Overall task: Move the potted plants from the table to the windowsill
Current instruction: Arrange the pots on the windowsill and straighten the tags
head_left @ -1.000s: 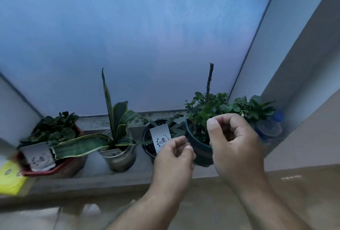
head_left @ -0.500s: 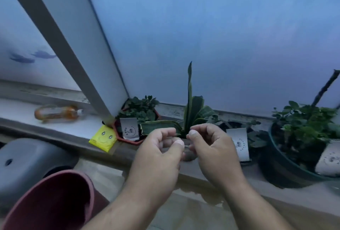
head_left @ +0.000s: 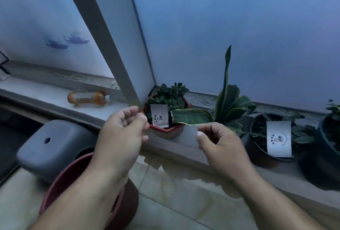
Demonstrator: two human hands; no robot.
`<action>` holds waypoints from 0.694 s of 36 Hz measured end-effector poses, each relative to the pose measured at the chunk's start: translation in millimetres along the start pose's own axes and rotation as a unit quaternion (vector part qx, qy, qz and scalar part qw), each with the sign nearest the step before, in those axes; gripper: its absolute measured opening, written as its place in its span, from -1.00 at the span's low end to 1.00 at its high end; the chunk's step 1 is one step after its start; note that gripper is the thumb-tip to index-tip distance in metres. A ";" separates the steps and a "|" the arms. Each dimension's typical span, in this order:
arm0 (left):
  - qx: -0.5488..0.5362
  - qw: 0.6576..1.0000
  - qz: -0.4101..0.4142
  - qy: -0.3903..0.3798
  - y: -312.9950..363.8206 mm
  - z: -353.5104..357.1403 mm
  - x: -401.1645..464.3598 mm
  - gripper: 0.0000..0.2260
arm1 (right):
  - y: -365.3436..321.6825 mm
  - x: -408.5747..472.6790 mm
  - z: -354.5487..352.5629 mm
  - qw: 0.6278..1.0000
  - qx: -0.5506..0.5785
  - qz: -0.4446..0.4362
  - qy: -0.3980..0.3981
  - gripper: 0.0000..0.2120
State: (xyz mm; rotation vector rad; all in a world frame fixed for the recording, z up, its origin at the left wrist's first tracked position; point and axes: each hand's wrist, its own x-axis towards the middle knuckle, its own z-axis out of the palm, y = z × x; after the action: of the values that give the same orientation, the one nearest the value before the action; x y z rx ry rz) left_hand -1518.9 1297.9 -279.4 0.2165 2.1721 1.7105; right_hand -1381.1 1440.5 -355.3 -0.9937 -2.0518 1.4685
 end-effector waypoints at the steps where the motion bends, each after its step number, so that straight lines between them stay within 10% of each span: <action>1: -0.006 1.000 0.001 0.003 1.1 1.0 5.2 -0.78 | 1.1 -1.0 -4.4 1.000 -0.016 0.000 -0.012 -0.97; 15: -0.038 0.999 -0.031 0.011 -3.4 -3.5 65.1 -0.67 | 1.6 -36.0 -20.2 0.983 -0.179 0.029 -0.034 -0.82; 25: 0.033 0.997 -0.022 -0.065 -19.3 -13.9 90.8 -0.60 | -35.7 -16.0 66.8 0.993 -0.054 0.103 -0.029 -0.63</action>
State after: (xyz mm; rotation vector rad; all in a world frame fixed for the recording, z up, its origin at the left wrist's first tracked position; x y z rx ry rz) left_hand -1605.8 1311.4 -312.5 0.2866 2.1246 1.5582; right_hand -1427.9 1379.8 -344.2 -1.2530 -2.1422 1.5154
